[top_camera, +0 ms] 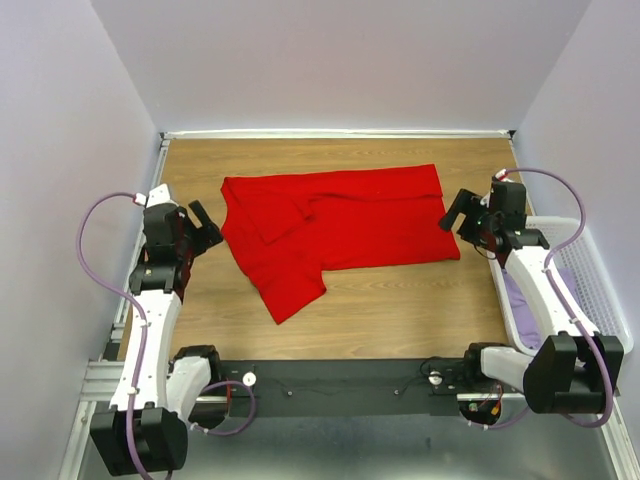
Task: Fold and stack the t-shirts
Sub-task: Fold the tshirt
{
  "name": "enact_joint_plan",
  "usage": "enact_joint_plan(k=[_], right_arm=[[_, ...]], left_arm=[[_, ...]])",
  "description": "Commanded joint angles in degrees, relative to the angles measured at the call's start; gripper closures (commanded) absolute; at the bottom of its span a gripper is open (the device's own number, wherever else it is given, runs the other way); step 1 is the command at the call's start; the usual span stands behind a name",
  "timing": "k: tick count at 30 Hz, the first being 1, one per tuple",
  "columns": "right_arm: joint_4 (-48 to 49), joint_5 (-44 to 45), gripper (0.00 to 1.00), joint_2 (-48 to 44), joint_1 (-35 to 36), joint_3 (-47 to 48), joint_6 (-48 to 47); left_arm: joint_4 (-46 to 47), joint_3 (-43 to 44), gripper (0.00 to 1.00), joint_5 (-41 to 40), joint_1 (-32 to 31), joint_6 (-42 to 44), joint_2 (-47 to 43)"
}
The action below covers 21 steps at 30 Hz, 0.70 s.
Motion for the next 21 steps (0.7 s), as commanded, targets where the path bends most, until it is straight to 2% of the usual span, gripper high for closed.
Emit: enact_joint_plan(k=[1,7,13,16,18,21], right_arm=[[-6.0,1.6,0.07,0.7,-0.3,-1.7,2.3],[-6.7,0.7,0.18,3.7,-0.3,-2.4,4.1],[-7.1,0.5,0.21,7.9,-0.3,-1.7,4.0],[-7.5,0.4,0.23,9.0,-0.2,-1.5,3.6],[-7.5,0.5,0.23,9.1,-0.2,-1.7,3.6],[-7.5,1.1,0.25,9.3,-0.2,-1.8,3.1]], left_arm=[[-6.4,-1.7,0.16,0.5,-0.2,-3.9,1.9],[-4.7,-4.8,0.36,2.9,-3.0,-7.0,11.5],[-3.0,-4.7,0.39,-0.1,-7.7,-7.9,18.3],[-1.4,-5.0,0.44,-0.7,-9.3,-8.3,22.0],[-0.2,-5.3,0.51,-0.8,-9.7,-8.7,23.7],[1.9,-5.4,0.52,-1.0,-10.3,-9.1,25.2]])
